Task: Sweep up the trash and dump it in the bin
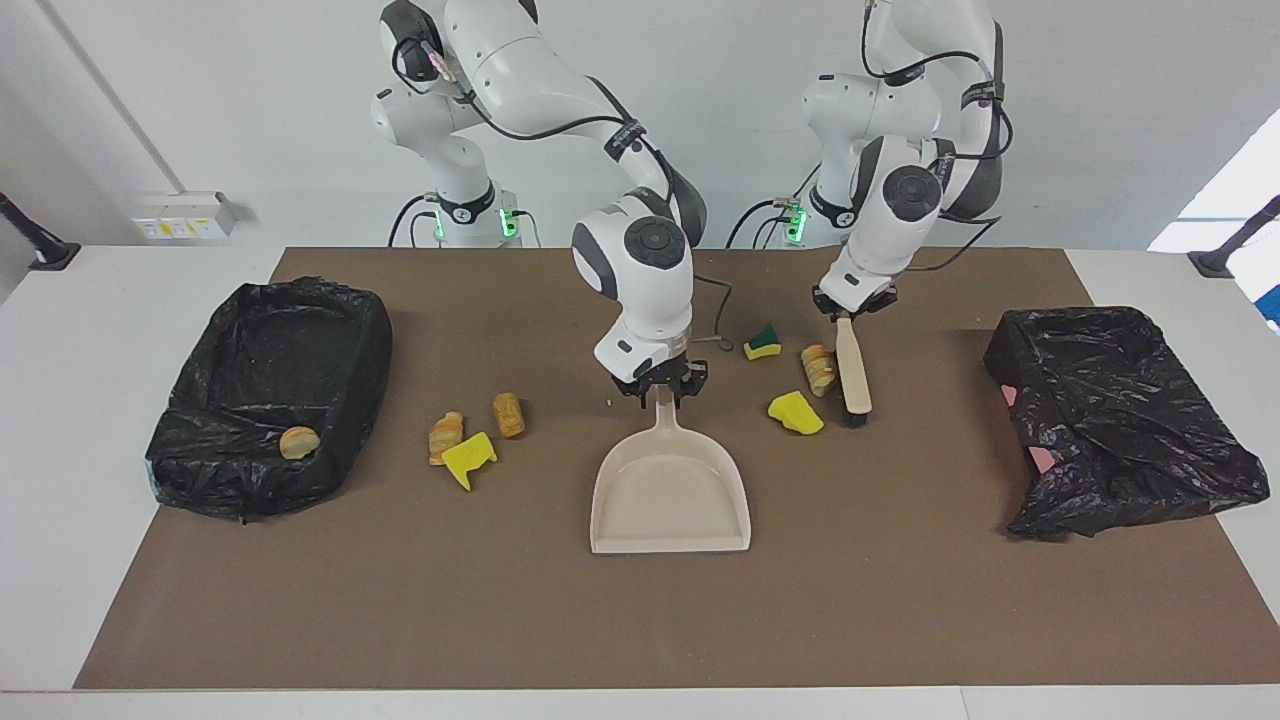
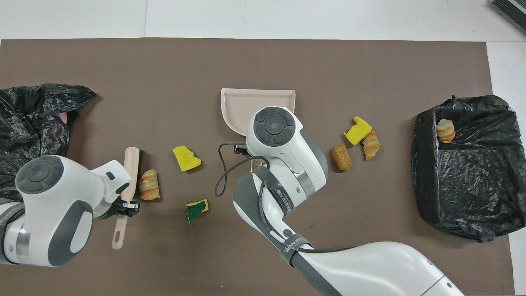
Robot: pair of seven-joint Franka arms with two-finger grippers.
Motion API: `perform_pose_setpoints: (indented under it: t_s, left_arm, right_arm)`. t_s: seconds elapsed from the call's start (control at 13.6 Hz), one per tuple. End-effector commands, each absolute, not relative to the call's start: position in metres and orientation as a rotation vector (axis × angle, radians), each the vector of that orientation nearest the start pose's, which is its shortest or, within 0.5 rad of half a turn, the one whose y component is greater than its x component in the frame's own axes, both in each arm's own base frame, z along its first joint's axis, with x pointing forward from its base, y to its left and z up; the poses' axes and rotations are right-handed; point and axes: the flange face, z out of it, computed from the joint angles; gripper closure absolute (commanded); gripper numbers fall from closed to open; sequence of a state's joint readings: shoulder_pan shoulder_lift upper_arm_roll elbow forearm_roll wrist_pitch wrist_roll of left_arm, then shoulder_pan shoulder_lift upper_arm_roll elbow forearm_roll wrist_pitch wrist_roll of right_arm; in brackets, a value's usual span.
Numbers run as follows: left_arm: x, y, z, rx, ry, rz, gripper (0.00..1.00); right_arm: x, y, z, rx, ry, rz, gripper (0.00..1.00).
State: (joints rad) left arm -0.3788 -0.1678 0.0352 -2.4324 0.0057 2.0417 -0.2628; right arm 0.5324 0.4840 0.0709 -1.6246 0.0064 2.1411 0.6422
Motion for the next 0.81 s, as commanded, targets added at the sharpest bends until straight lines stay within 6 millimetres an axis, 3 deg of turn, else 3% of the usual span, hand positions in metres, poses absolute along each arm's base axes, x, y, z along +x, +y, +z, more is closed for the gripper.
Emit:
perform_pose_setpoints:
  t_s: [0.0, 0.15, 0.29, 0.44, 0.66, 0.74]
  left_arm:
    - [0.394, -0.177, 0.356, -3.115, 0.109, 0.324, 1.0]
    - [0.383, -0.206, 0.359, -3.133, 0.069, 0.318, 1.0]
    - [0.375, -0.227, 0.363, -3.128, 0.055, 0.307, 1.0]
    - [0.382, -0.226, 0.371, -3.134, 0.05, 0.3, 1.0]
    - [0.394, -0.209, 0.383, -3.134, 0.018, 0.297, 1.0]
    - [0.396, -0.204, 0.383, -3.134, 0.031, 0.301, 1.0]
  right_arm:
    - [0.564, 0.38, 0.347, -3.097, 0.061, 0.008, 1.0]
    - [0.564, 0.378, 0.36, -3.105, 0.012, -0.02, 1.0]
    - [0.567, 0.367, 0.392, -3.058, -0.372, -0.083, 1.0]
    - [0.578, 0.322, 0.423, -3.031, -0.537, -0.063, 1.0]
    - [0.566, 0.272, 0.466, -2.971, -0.883, -0.017, 1.0]
    - [0.553, 0.257, 0.478, -2.947, -0.983, 0.029, 1.0]
